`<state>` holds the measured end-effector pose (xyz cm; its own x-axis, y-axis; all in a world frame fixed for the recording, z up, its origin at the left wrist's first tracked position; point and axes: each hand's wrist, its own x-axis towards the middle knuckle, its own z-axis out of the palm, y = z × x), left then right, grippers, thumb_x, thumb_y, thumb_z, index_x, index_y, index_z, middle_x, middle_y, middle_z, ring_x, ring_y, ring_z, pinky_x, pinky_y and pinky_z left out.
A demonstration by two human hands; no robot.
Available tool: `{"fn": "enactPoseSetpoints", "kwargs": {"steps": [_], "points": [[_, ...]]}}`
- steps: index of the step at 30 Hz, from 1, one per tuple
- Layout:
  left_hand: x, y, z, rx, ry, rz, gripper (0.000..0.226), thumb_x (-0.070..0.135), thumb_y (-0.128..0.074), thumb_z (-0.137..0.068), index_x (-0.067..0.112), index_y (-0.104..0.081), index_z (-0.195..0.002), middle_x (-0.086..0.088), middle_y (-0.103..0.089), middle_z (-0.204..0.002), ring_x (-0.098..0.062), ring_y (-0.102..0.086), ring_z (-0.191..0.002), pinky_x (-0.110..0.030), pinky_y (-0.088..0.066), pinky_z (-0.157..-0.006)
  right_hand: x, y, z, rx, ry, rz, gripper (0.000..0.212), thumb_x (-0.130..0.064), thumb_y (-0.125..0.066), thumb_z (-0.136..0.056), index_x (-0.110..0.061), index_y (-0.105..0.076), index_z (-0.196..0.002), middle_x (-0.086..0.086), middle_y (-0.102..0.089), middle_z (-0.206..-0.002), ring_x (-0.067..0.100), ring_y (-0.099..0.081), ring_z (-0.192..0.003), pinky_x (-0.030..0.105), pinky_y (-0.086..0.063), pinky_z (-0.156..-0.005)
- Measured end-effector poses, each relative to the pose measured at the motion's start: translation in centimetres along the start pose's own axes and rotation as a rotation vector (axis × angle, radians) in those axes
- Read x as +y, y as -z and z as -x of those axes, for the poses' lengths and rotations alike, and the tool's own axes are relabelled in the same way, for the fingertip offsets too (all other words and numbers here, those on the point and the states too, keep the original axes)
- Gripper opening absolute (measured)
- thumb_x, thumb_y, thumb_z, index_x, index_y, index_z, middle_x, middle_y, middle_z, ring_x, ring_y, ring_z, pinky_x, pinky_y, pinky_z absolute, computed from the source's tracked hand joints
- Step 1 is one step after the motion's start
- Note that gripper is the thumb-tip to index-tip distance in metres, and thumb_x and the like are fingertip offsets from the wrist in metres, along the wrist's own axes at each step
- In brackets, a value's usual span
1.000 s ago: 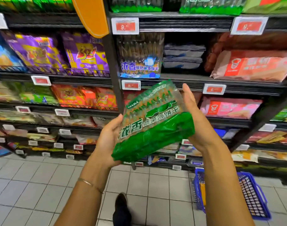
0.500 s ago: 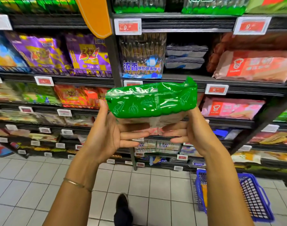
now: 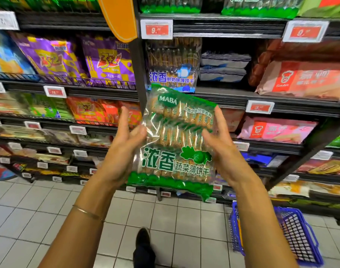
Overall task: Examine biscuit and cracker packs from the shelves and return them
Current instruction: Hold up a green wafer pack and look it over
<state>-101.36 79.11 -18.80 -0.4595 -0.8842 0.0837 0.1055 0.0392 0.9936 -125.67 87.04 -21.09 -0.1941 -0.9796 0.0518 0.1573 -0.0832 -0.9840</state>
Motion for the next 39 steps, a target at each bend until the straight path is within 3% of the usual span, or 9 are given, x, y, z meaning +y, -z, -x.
{"fn": "enactPoseSetpoints", "kwargs": {"steps": [4, 7, 8, 12, 17, 23, 27, 30, 39], "points": [[1.0, -1.2, -0.3, -0.08, 0.069, 0.137, 0.057, 0.049, -0.043, -0.102, 0.019, -0.052, -0.151, 0.0, -0.061, -0.149, -0.017, -0.07, -0.114, -0.045, -0.048, -0.098, 1.9, -2.2, -0.5, 0.142, -0.121, -0.243, 0.078, -0.039, -0.077, -0.086, -0.037, -0.039, -0.154, -0.012, -0.067, -0.136, 0.014, -0.067, -0.121, 0.043, -0.053, -0.105], [0.2, -3.5, 0.0, -0.184, 0.167, 0.001, 0.052, 0.05, -0.051, -0.102, 0.037, -0.049, -0.152, -0.015, -0.041, -0.121, -0.015, -0.072, -0.111, -0.051, -0.048, -0.102, 5.0, -3.1, -0.4, 0.144, -0.286, -0.53, 0.046, -0.014, -0.047, -0.106, -0.037, -0.084, -0.092, -0.014, -0.079, -0.083, 0.003, -0.075, -0.078, 0.02, -0.059, -0.065], [-0.3, -4.0, 0.1, -0.205, 0.189, -0.072, 0.049, 0.053, -0.053, -0.104, 0.044, -0.047, -0.152, 0.008, -0.07, -0.124, -0.013, -0.07, -0.118, -0.055, -0.048, -0.109, 5.0, -3.7, -0.1, 0.16, -0.387, -0.592, 0.064, -0.009, -0.041, -0.107, -0.039, -0.083, -0.07, -0.016, -0.076, -0.071, 0.0, -0.073, -0.066, 0.016, -0.057, -0.057], [-1.2, -3.9, 0.6, -0.217, 0.266, -0.096, 0.048, 0.058, -0.051, -0.105, 0.055, -0.042, -0.151, 0.025, -0.052, -0.152, -0.01, -0.054, -0.14, -0.058, -0.039, -0.117, 5.4, -5.3, 0.2, 0.169, -0.37, -0.563, 0.028, -0.029, -0.059, -0.085, -0.015, -0.079, -0.072, 0.002, -0.072, -0.068, 0.017, -0.069, -0.059, 0.025, -0.057, -0.056], [-1.9, -3.9, 1.3, -0.211, 0.327, -0.033, 0.053, 0.066, -0.052, -0.1, 0.05, -0.047, -0.15, 0.017, -0.066, -0.14, -0.011, -0.064, -0.128, -0.056, -0.047, -0.111, 6.8, -4.5, 0.4, 0.099, -0.41, -0.561, 0.046, -0.036, -0.05, -0.102, -0.019, -0.082, -0.075, 0.004, -0.077, -0.077, 0.02, -0.075, -0.067, 0.033, -0.062, -0.063], [-1.0, -1.0, 1.7, -0.345, 0.501, 0.387, 0.104, 0.081, -0.074, -0.066, 0.015, -0.06, -0.145, -0.01, -0.061, -0.148, -0.034, -0.06, -0.134, -0.056, -0.053, -0.104, 5.8, -2.7, 1.8, 0.192, -0.181, -0.026, 0.091, -0.046, -0.074, -0.082, -0.041, -0.027, -0.16, -0.01, -0.033, -0.166, 0.015, -0.038, -0.148, 0.04, -0.038, -0.118], [-4.0, -0.4, 2.5, -0.144, 0.353, 0.061, 0.084, 0.055, -0.099, -0.051, 0.011, -0.069, -0.116, -0.004, -0.076, -0.112, -0.021, -0.071, -0.105, -0.046, -0.059, -0.097, 4.7, -1.0, 2.7, 0.172, 0.106, 0.323, 0.102, -0.045, -0.078, -0.086, -0.042, -0.012, -0.164, -0.028, -0.013, -0.168, -0.015, -0.022, -0.147, 0.009, -0.031, -0.113], [-6.0, -1.2, 3.5, -0.019, 0.21, 0.126, 0.017, 0.031, -0.082, -0.081, 0.042, -0.082, -0.094, 0.009, -0.081, -0.102, -0.009, -0.076, -0.099, -0.027, -0.063, -0.082, 4.7, -0.7, 3.2, 0.185, 0.049, 0.289, 0.109, -0.042, -0.08, -0.081, -0.036, -0.01, -0.164, -0.022, -0.04, -0.153, -0.01, -0.044, -0.136, 0.023, -0.04, -0.113], [-7.2, -1.8, 5.0, 0.224, 0.231, 0.27, 0.061, 0.069, -0.063, -0.087, 0.022, -0.072, -0.124, -0.002, -0.077, -0.121, -0.021, -0.074, -0.113, -0.034, -0.063, -0.08, 5.8, -0.7, 5.2, 0.041, -0.079, -0.016, 0.043, -0.034, -0.07, -0.086, -0.029, -0.061, -0.128, -0.01, -0.068, -0.135, 0.01, -0.062, -0.129, 0.025, -0.053, -0.101]]}}
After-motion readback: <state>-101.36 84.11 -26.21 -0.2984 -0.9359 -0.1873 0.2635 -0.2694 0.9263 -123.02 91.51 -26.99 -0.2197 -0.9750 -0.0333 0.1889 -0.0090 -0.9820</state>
